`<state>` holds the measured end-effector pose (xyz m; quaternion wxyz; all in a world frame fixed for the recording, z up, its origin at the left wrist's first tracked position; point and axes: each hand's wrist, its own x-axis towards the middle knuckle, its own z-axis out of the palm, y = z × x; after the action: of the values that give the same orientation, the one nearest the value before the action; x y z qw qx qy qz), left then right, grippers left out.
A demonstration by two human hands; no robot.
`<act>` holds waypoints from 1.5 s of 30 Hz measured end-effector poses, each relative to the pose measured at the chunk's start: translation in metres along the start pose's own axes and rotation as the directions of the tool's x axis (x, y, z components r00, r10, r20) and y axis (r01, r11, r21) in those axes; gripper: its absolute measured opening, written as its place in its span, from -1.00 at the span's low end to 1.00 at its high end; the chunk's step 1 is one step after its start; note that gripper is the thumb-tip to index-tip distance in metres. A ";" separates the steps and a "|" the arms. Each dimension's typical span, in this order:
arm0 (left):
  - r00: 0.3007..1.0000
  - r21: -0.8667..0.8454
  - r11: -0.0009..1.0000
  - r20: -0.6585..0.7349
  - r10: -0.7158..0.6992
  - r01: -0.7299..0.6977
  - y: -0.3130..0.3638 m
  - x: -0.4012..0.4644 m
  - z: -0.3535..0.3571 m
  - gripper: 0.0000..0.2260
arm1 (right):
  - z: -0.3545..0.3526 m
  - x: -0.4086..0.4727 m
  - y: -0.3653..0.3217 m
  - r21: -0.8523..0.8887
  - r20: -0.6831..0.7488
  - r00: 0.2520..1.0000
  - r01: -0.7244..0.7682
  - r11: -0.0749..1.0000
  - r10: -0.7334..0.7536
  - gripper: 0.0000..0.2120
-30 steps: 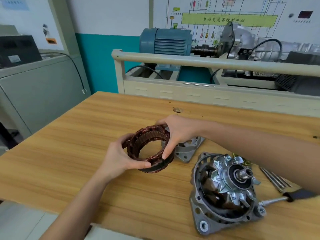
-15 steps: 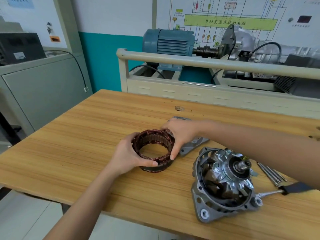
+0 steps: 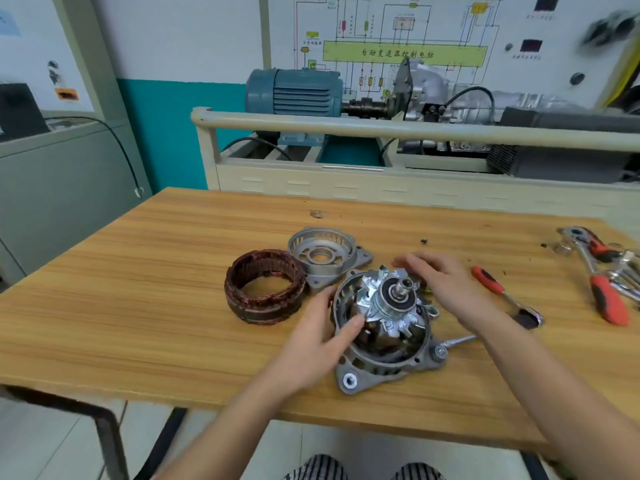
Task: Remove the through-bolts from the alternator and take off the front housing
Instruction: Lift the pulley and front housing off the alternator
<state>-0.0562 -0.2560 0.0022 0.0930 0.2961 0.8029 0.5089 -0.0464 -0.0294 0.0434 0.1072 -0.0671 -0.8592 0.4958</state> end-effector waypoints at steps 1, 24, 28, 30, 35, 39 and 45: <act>0.998 -0.085 0.996 -0.065 -0.016 0.010 -0.001 0.002 0.012 -0.50 | 0.004 -0.007 0.013 0.022 -0.030 0.998 -0.051 0.998 0.051 -0.81; 0.905 -0.520 0.847 -0.298 -0.303 0.113 0.014 0.053 0.020 -0.72 | 0.018 0.003 0.020 0.302 -0.173 0.940 -0.233 0.924 0.294 -0.74; 0.896 -0.541 0.819 -0.246 -0.370 0.190 0.000 0.049 0.029 -0.72 | 0.028 -0.003 0.028 0.304 -0.136 0.937 -0.270 0.914 0.321 -0.78; 0.884 -0.560 0.804 -0.250 -0.395 0.201 -0.007 0.050 0.034 -0.73 | 0.028 -0.003 0.027 0.280 -0.140 0.934 -0.282 0.918 0.330 -0.79; 0.878 -0.567 0.798 -0.256 -0.405 0.203 -0.017 0.052 0.035 -0.74 | 0.031 -0.003 0.015 0.244 -0.134 0.939 -0.279 0.929 0.317 -0.75; 0.878 -0.534 0.824 -0.286 -0.384 0.186 -0.018 0.054 0.037 -0.73 | 0.029 -0.003 0.013 0.249 -0.130 0.940 -0.276 0.928 0.315 -0.71; 0.884 -0.540 0.825 -0.290 -0.368 0.167 -0.014 0.053 0.033 -0.73 | 0.029 -0.002 0.013 0.241 -0.114 0.941 -0.285 0.928 0.318 -0.64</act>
<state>-0.0891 -0.2047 -0.0174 0.0802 0.0392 0.6796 0.7282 -0.0514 -0.0473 0.0179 0.1009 -0.2237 -0.7676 0.5921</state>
